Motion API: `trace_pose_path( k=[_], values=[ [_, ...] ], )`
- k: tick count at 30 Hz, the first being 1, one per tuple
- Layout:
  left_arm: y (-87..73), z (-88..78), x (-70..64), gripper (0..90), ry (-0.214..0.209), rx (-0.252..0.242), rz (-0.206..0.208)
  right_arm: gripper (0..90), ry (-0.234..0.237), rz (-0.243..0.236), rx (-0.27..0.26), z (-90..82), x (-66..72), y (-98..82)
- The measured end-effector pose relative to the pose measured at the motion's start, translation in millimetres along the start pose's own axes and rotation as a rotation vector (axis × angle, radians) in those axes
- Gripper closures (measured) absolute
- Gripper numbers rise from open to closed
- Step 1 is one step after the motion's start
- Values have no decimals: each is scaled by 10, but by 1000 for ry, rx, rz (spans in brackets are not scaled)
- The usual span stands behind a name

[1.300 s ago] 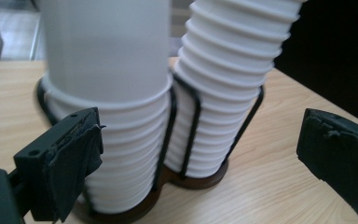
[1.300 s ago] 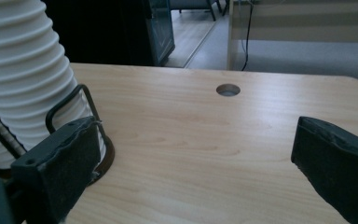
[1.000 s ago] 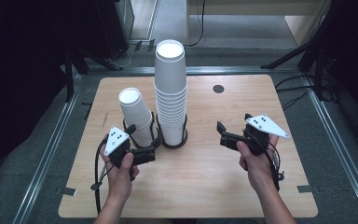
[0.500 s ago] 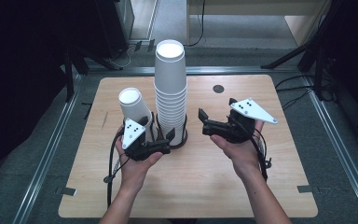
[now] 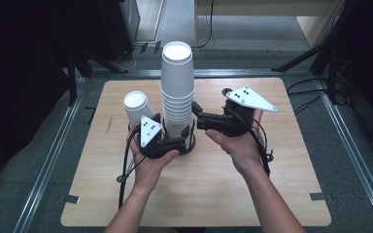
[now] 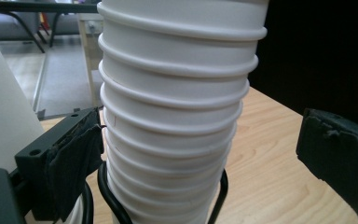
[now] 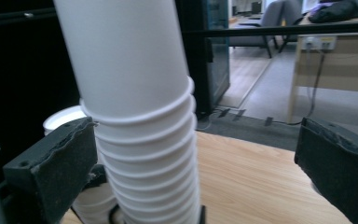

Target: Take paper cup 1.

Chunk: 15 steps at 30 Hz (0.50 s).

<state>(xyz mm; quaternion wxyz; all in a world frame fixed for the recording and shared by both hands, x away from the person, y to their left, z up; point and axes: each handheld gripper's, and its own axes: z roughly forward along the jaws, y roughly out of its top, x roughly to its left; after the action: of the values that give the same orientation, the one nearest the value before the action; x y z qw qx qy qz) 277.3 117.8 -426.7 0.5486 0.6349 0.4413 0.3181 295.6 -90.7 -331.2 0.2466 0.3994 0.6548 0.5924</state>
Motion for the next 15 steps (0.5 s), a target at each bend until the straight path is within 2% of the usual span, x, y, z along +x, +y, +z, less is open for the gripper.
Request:
trace_pose_path(
  k=[6,15],
  values=[
    [5,99,-6,8,22,-11,6,0,33,-2,9,187,143,61],
    [-1,236,-6,8,69,-24,3,0,44,-19,17,471,297,183]
  ],
)
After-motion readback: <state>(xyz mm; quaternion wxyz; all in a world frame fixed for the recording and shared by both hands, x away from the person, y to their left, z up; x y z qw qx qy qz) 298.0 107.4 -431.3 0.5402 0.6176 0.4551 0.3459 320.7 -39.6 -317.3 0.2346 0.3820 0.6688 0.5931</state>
